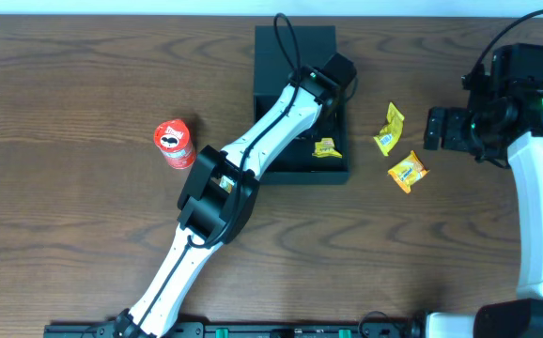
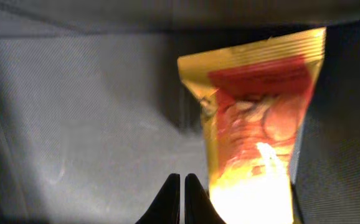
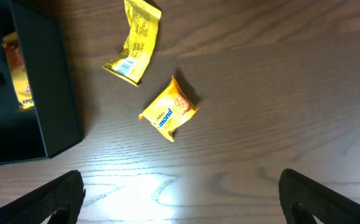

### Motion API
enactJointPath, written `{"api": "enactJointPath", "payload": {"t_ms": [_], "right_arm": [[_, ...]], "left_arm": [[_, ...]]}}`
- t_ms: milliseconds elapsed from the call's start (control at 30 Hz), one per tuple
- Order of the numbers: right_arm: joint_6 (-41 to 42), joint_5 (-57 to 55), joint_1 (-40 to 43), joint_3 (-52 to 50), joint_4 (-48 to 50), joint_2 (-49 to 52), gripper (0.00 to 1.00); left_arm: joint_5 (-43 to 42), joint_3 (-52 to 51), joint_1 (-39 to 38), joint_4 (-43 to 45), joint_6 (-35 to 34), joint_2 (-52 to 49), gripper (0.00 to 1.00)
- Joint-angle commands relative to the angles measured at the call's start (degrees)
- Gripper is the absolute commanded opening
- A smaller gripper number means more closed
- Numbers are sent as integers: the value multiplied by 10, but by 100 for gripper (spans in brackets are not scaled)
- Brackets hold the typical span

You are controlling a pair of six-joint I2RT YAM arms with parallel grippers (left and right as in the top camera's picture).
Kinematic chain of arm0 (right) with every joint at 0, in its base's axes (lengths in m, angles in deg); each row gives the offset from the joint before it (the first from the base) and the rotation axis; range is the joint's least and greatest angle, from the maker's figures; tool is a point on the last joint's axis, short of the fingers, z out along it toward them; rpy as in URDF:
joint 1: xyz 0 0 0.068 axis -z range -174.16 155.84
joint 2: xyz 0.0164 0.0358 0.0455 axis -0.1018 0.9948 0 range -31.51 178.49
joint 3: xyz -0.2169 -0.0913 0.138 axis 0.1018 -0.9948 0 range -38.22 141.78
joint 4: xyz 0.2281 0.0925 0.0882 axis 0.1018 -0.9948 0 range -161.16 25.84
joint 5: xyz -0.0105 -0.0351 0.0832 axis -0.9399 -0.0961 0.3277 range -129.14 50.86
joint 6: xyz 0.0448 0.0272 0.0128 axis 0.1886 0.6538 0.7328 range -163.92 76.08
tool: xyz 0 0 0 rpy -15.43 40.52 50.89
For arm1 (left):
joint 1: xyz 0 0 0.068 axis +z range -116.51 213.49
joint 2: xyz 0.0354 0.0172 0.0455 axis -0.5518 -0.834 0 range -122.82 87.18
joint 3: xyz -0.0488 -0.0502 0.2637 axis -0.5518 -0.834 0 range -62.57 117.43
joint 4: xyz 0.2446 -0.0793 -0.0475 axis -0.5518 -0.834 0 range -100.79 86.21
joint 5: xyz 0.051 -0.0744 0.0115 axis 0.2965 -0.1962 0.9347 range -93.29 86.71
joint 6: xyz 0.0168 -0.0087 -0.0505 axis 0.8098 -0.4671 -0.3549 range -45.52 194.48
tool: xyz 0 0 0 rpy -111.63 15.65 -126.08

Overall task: Pack container
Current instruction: 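Lower the packet into the box and open the left gripper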

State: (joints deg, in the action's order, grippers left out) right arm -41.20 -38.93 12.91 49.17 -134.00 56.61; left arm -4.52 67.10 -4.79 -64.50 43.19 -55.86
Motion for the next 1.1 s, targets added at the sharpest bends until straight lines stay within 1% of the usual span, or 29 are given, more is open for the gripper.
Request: {"api": "enactJointPath", "payload": {"t_ms": [0,200,433,500,700,1067], "right_arm": [[-7,0,4,10,0,-1,99],[-7,0,4,10,-1,-1,99],[-7,0,4,10,-2,-1,99],[-7,0,4,10,-2,-1,99],[-7,0,4,10,-2,-1,99],[-7,0,4,10,-2,-1,99]], "left_arm": [[15,-6,-6,6,20,-1,6],[32,-15,-7,11,19,-1,6],[28,-37,-7,27,19,-1,6],[24,-37,-7,31,19,-1,6],[-25,-37,-7,57,31,-1,6],[-25,-37,-7,52,30,-1,6]]}}
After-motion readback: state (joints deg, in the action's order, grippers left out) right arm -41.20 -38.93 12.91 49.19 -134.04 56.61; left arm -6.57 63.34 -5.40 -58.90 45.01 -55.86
